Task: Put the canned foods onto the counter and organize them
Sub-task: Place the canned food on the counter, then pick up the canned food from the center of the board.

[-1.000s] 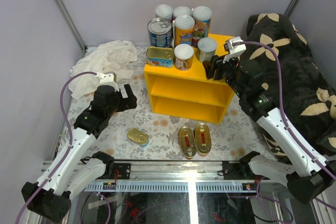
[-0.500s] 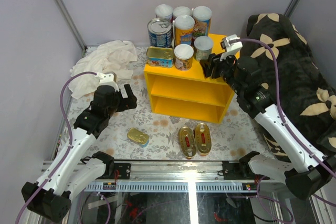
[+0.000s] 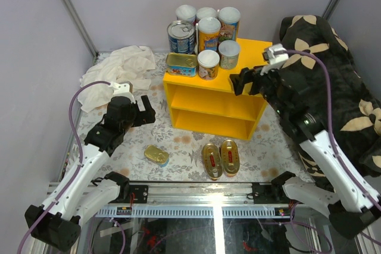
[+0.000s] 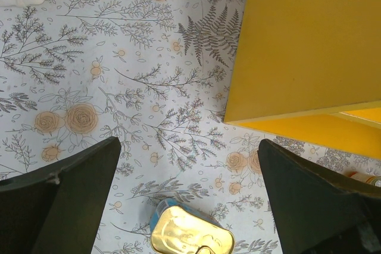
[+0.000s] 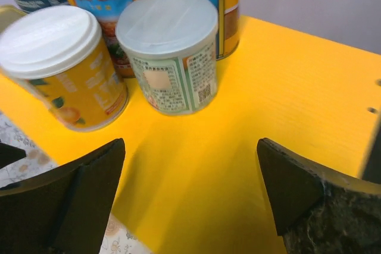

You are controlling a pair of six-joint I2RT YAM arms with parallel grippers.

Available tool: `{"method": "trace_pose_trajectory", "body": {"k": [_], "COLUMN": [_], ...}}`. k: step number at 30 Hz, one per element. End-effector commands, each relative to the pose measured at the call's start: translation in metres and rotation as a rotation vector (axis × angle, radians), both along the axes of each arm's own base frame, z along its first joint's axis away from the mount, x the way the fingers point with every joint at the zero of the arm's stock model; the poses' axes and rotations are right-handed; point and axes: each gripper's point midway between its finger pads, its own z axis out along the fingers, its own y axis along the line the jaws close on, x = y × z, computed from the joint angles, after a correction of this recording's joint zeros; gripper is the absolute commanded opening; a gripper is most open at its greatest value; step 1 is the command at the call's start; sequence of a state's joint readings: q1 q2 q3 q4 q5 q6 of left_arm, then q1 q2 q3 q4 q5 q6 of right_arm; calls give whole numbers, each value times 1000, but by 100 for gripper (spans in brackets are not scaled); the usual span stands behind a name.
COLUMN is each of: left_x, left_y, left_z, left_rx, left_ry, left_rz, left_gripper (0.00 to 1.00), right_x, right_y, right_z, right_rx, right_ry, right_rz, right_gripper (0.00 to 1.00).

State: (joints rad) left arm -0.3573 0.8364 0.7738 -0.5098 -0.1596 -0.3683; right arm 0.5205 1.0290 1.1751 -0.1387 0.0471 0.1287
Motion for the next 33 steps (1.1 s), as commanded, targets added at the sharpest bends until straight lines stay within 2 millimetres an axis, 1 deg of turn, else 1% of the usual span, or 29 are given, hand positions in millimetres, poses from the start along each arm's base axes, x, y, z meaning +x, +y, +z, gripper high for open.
{"method": "trace_pose_trajectory", "body": {"k": [1, 3, 5, 6, 7, 8, 9, 10, 11, 14, 16, 18, 21, 26, 30, 33], "left_x": [9, 9, 10, 10, 10, 10, 9, 9, 9, 7, 6, 6, 6, 7, 8, 8], "left_y": [0, -1, -1, -2, -2, -2, -2, -2, -2, -1, -1, -1, 0, 0, 1, 3], "left_z": [15, 16, 17, 17, 17, 17, 17, 17, 17, 17, 17, 17, 17, 13, 12, 11], "left_rx": [-7, -11, -9, -10, -11, -13, -14, -14, -15, -17, -19, -18, -16, -11, -4, 0], "left_ry": [-58, -61, -61, -61, -60, -62, -61, -61, -61, -64, -64, -64, -62, -49, -43, -42], "left_rz": [0, -4, -5, -6, -6, -7, -6, -7, -6, -5, -4, -3, -2, 2, 10, 17], "left_gripper": [100, 100, 100, 100, 100, 100, 100, 100, 100, 100, 100, 100, 100, 100, 100, 100], "right_x": [-35, -51, -69, -79, -88, -93, -96, -97, -97, -97, -101, -100, -99, -113, -121, -124], "right_y": [-35, -32, -15, -5, 4, 12, 17, 21, 24, 34, 43, 50, 61, 100, 133, 153], "right_z": [36, 38, 36, 35, 32, 28, 23, 17, 10, -10, -19, -29, -48, -87, -117, -140], "right_rx": [66, 72, 70, 68, 70, 78, 88, 93, 101, 120, 135, 135, 88, -11, -12, -17], "right_ry": [-104, -118, -115, -117, -116, -104, -78, -50, -18, 30, 53, 87, 96, 139, 202, 241], "right_rz": [-76, -15, 121, 200, 275, 327, 357, 376, 386, 429, 478, 482, 455, 502, 595, 647], "right_gripper": [100, 100, 99, 91, 76, 55, 28, 6, 0, 0, 0, 0, 0, 0, 1, 0]}}
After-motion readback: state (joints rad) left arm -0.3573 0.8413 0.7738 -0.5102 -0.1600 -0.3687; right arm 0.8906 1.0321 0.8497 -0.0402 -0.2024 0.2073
